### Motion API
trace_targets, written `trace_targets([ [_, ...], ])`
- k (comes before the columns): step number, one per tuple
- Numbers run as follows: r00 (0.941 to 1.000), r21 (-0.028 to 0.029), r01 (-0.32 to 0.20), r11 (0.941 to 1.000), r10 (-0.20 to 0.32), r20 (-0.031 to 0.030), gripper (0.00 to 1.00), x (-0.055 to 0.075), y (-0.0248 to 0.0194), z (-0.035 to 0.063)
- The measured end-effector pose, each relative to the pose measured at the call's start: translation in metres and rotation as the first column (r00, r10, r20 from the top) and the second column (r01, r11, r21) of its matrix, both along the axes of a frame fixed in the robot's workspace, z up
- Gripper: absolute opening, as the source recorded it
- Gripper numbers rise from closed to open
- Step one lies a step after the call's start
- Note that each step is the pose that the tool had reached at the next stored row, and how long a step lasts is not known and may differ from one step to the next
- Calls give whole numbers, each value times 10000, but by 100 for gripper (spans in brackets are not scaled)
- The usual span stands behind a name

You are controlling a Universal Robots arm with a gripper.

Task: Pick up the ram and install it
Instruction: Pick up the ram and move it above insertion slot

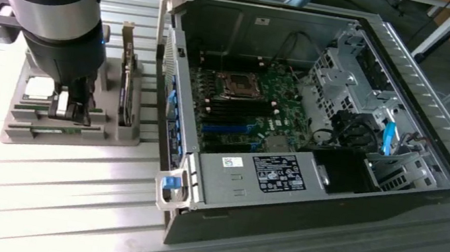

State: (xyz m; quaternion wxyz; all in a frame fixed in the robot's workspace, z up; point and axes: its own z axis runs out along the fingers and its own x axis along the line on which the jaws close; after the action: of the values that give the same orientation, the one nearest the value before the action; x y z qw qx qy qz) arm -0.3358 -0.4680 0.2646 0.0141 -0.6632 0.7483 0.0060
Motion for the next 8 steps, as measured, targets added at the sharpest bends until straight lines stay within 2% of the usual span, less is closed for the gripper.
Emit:
trace_targets([
  [8,10000,0,0,10000,0,0,35,0,-6,-28],
])
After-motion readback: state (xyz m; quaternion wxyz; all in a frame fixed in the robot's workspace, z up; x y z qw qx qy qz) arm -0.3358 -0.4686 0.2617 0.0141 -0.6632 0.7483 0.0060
